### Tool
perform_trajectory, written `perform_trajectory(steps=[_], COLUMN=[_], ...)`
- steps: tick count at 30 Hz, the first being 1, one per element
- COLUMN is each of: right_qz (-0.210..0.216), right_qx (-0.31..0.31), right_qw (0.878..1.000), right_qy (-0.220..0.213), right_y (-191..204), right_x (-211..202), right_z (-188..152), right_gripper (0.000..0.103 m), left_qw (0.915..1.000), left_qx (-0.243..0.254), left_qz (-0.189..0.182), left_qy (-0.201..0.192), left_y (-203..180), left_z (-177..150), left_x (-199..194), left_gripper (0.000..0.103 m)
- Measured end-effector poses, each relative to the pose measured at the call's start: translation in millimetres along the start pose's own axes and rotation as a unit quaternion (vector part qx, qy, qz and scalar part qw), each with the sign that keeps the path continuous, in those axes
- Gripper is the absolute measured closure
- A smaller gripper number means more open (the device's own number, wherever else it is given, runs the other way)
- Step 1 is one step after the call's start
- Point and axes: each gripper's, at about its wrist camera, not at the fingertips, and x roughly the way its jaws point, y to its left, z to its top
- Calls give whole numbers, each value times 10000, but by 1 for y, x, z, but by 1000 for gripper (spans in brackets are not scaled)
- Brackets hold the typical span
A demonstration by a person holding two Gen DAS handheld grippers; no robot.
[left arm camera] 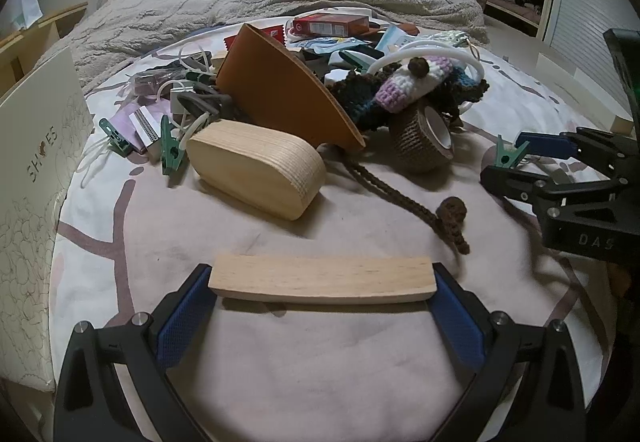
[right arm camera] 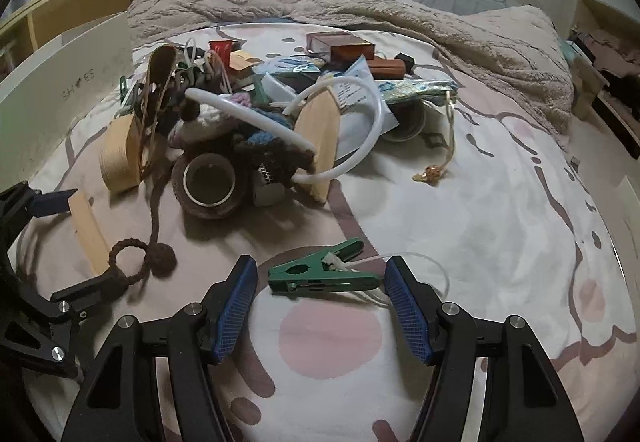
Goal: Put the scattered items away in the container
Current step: 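Close the right tool on the green clothespin while the left tool holds the wooden bar, then carry the wooden bar with the left tool while the right tool carries the clothespin to the box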
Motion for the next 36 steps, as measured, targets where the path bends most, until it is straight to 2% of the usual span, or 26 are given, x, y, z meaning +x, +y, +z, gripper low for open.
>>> perform_trajectory(steps=[4, 6, 8, 23, 36], right_qz=[14, 60, 96, 367, 477], right_qx=[-28, -41, -11, 504, 847], right_qw=[10000, 10000, 10000, 9979, 9950], right_qy=[-5, -9, -23, -180, -241], right_y=[1, 2, 1, -17, -27], right_x=[0, 1, 0, -3, -14], right_z=[0, 0, -1, -4, -7], right_gripper=[37, 46, 49, 49, 49], left_qw=[10000, 10000, 10000, 9995, 9983], left_qx=[-10, -10, -25, -124, -264], left_qz=[-10, -10, -32, -224, -182], left_qy=[-8, -10, -18, -177, -485], left_y=[-1, -1, 0, 4, 13], left_z=[-1, -1, -1, 1, 9], left_x=[-1, -1, -1, -10, -27], left_gripper=[0, 0, 0, 3, 3])
